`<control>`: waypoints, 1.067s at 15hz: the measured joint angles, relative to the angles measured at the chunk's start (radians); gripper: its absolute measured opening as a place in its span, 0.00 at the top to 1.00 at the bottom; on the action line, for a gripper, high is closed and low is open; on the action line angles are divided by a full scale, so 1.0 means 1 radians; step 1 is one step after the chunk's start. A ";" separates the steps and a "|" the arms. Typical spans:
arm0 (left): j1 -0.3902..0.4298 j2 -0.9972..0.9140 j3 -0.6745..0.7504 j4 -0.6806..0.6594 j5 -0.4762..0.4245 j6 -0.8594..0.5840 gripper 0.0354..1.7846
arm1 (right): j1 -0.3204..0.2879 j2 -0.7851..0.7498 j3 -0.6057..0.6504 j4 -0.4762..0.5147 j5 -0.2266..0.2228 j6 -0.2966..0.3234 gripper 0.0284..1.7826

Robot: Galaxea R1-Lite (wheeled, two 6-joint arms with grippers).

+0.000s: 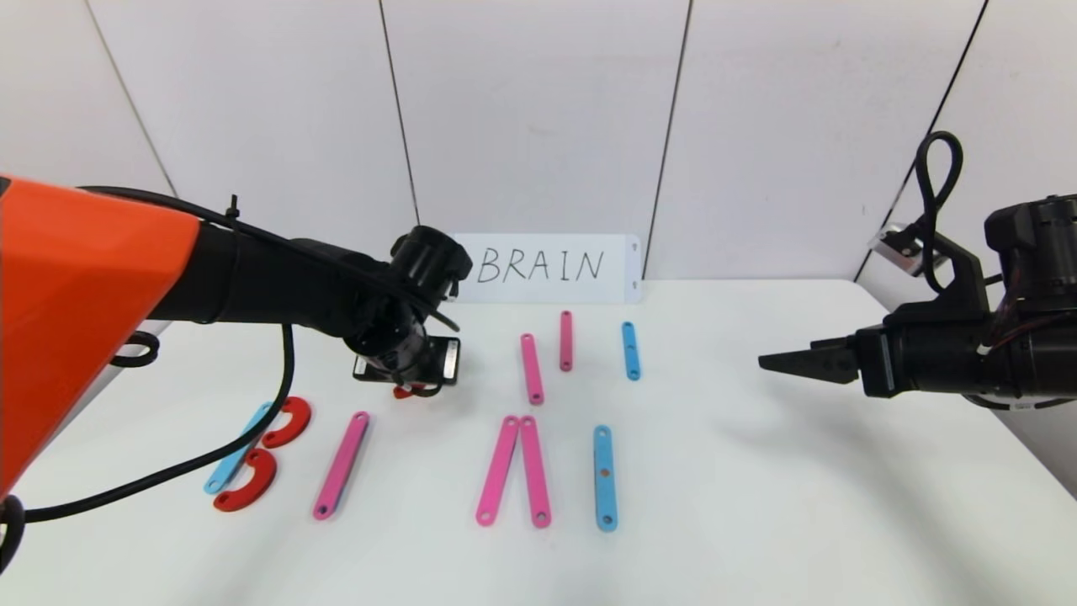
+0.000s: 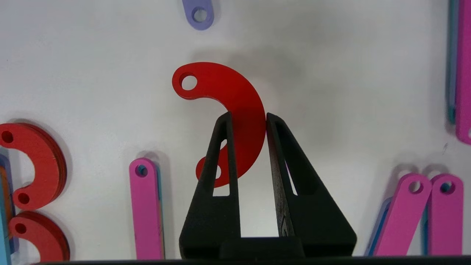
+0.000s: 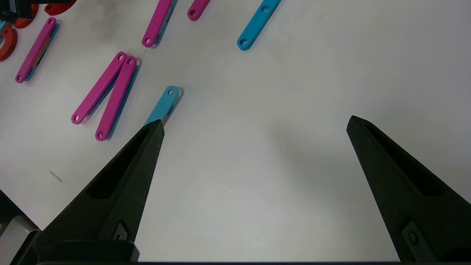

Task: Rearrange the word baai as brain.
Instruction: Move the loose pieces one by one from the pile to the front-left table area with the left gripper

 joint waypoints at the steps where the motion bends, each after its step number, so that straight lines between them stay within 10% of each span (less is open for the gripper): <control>1: 0.000 -0.021 0.051 -0.033 -0.003 0.021 0.85 | 0.000 0.000 0.000 0.000 0.000 0.000 0.02; 16: 0.012 -0.137 0.386 -0.242 -0.098 0.220 0.85 | 0.012 0.014 0.003 0.000 -0.002 0.000 0.02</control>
